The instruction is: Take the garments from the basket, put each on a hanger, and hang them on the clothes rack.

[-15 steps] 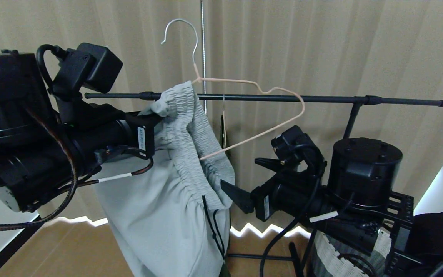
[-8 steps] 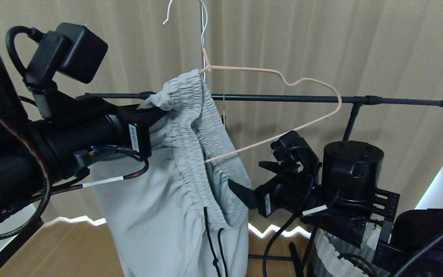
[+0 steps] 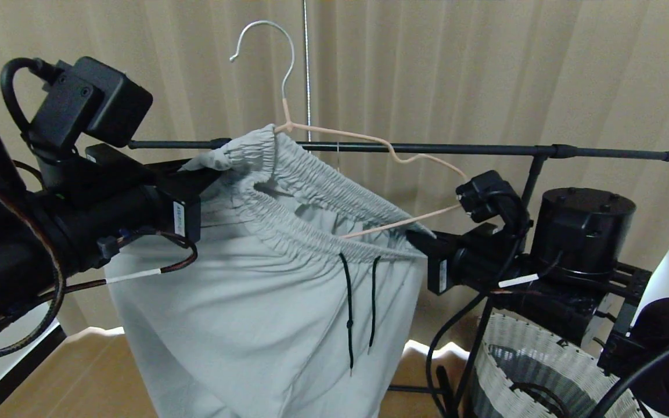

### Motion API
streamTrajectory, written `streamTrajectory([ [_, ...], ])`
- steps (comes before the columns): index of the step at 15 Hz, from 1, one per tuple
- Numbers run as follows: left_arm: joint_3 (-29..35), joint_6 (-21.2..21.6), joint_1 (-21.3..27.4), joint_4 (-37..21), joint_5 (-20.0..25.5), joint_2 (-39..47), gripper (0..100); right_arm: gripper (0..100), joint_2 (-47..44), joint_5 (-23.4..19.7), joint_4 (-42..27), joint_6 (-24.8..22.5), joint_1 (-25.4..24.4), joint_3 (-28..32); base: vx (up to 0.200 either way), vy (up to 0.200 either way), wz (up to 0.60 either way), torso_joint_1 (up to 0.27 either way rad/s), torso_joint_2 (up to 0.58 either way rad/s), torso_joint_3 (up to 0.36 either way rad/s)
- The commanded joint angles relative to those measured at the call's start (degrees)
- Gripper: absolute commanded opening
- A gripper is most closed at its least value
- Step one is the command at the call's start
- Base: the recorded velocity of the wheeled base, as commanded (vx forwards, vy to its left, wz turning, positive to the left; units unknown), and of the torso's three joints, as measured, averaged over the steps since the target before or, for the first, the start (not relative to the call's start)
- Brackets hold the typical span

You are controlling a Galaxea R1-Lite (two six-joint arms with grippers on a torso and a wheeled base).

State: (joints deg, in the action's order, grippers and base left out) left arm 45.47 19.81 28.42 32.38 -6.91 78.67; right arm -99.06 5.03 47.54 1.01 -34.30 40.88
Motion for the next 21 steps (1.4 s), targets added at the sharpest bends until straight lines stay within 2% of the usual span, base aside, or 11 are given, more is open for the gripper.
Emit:
streamTrajectory([
  [1,-2.67,2.78,-3.1,2.34,-0.12,0.17,0,0,1.5,0.06,0.01,-1.98,4.16,0.61,0.0,0.0,0.0,0.0,0.0,0.0],
  [4,-6.97,8.58,-6.0,7.26,-0.03,0.26,0,0,1.24,0.06,0.01,-3.82,5.83,1.31,0.0,0.0,0.0,0.0,0.0,0.0],
  [7,-10.84,11.92,-7.85,9.72,0.14,-0.09,0,0,0.89,-0.02,-0.43,-4.09,6.53,2.54,0.0,0.0,0.0,0.0,0.0,0.0],
  [12,-13.83,16.66,-10.22,10.07,0.14,-0.27,0,0,1.68,-0.55,-2.46,-4.53,6.53,3.16,0.0,0.0,0.0,0.0,0.0,0.0],
  [18,-16.29,17.54,-11.37,10.16,0.23,-0.62,0,0,3.88,-0.64,-5.97,-5.49,6.53,4.39,0.0,0.0,0.0,0.0,0.0,0.0],
  [21,-19.02,24.14,-14.27,10.25,6.12,-2.46,0,0,4.49,-0.73,-8.26,-5.58,6.53,5.62,0.0,0.0,0.0,0.0,0.0,0.0],
])
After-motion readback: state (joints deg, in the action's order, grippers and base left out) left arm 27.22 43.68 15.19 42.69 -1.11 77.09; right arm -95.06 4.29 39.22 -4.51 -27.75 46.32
